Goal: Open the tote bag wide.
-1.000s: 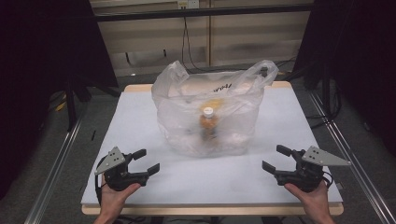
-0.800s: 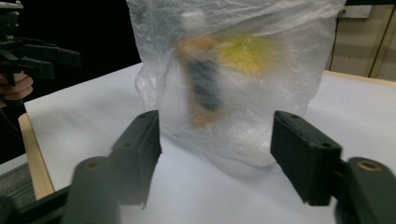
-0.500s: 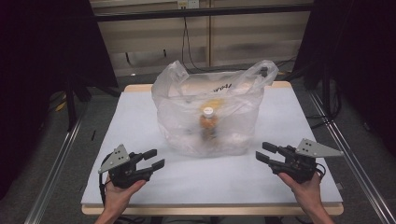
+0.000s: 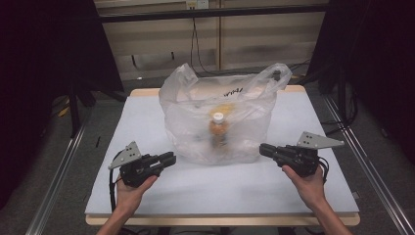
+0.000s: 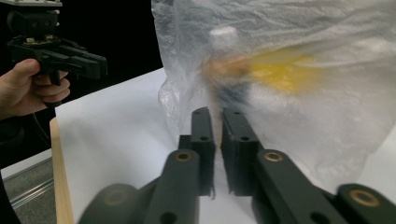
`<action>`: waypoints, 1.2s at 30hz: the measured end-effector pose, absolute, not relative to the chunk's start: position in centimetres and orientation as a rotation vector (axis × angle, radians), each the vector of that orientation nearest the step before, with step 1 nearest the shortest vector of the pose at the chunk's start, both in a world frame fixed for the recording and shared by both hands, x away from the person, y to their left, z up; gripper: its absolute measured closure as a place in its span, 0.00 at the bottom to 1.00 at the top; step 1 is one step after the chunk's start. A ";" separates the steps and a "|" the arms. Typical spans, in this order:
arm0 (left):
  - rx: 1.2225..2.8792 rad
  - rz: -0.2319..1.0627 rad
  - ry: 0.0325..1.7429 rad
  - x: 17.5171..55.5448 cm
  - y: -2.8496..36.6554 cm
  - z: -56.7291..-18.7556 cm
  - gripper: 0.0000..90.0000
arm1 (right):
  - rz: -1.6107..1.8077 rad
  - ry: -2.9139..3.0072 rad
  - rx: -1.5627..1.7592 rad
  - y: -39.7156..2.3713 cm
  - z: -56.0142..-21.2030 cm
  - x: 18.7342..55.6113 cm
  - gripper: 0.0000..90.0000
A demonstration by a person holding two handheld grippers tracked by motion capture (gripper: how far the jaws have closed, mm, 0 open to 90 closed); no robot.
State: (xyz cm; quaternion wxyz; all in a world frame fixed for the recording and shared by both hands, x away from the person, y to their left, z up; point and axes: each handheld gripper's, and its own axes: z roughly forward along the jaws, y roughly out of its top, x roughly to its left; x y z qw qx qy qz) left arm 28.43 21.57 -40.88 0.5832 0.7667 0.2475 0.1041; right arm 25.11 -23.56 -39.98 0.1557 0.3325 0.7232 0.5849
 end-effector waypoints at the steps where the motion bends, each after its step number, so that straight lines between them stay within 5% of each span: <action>1: 1.793 0.242 0.570 28.7 21.2 -40.6 0.90 | 1.697 2.067 0.944 -23.5 -39.4 25.6 0.98; 12: 1.789 0.226 0.521 29.9 19.0 -39.6 1.00 | 1.696 2.112 0.928 -22.8 -38.7 27.5 1.00; 36: 1.761 0.189 0.451 33.1 15.4 -35.8 1.00 | 1.731 2.089 0.830 -20.8 -33.3 30.5 1.00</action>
